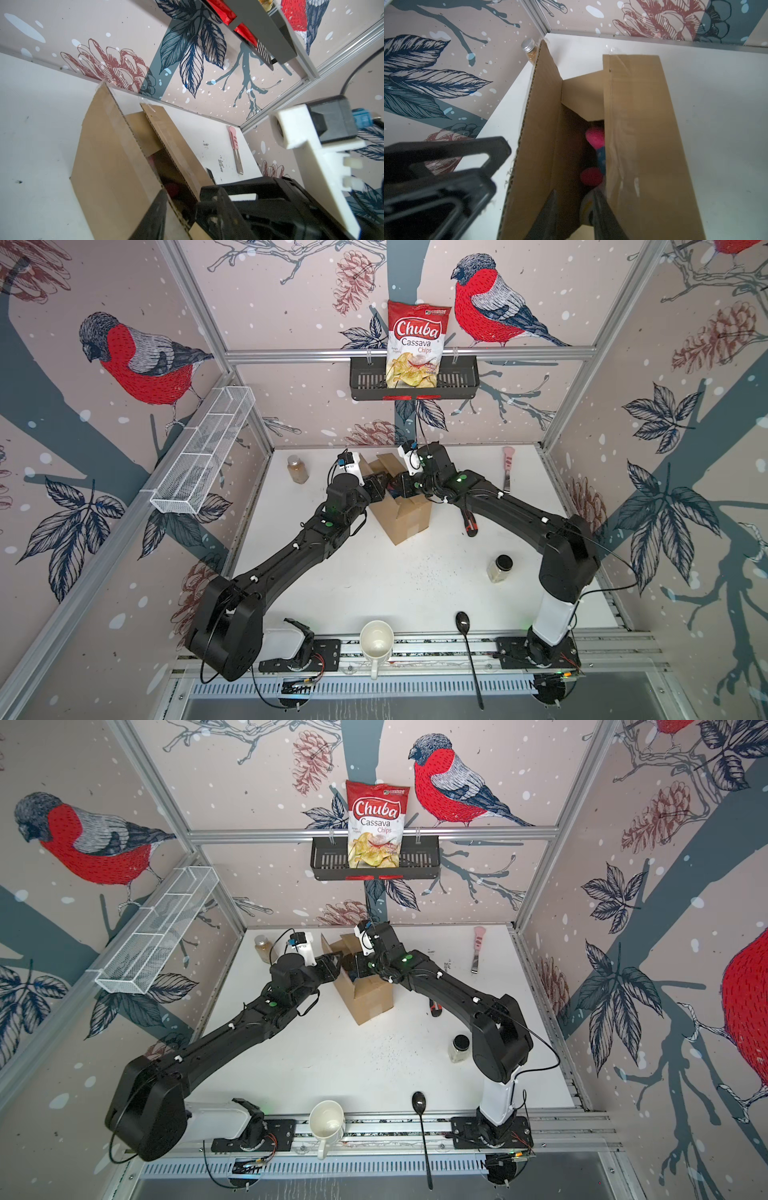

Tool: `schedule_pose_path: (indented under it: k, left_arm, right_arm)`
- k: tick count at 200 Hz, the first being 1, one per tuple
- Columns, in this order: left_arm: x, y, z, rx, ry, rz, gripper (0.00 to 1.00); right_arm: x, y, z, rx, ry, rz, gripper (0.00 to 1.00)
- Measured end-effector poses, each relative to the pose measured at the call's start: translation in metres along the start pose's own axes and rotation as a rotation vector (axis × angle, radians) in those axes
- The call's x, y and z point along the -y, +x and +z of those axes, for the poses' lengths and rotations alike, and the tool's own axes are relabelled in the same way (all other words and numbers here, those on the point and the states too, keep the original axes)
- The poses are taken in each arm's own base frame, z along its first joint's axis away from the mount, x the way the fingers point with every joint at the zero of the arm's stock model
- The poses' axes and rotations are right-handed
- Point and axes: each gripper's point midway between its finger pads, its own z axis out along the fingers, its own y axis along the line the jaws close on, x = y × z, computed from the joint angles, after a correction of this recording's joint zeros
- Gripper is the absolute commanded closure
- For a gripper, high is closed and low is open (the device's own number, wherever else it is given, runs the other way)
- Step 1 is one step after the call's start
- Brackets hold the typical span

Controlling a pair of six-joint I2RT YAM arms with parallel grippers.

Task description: Unpack the express box

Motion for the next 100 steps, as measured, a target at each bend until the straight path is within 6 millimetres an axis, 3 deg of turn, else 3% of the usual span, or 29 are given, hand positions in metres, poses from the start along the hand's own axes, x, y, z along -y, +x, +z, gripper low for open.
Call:
schedule_pose_path:
  k: [34,68,100]
  left_arm:
    - [0.011,-0.011,-0.002,-0.052,-0.021,0.031,0.27]
    - [0.015,-0.026,-0.013,-0.064,-0.071,0.055,0.25]
    - [0.008,-0.033,-0.03,-0.059,-0.132,0.066,0.24]
  right_arm:
    - [-0.001,-0.009,-0.015,0.029,0.024,-0.009,0.51]
    - [0.007,-0.024,-0.034,0.058,0.115,-0.088,0.37]
    - [0.027,-0.009,-0.032,-0.008,0.216,-0.171,0.33]
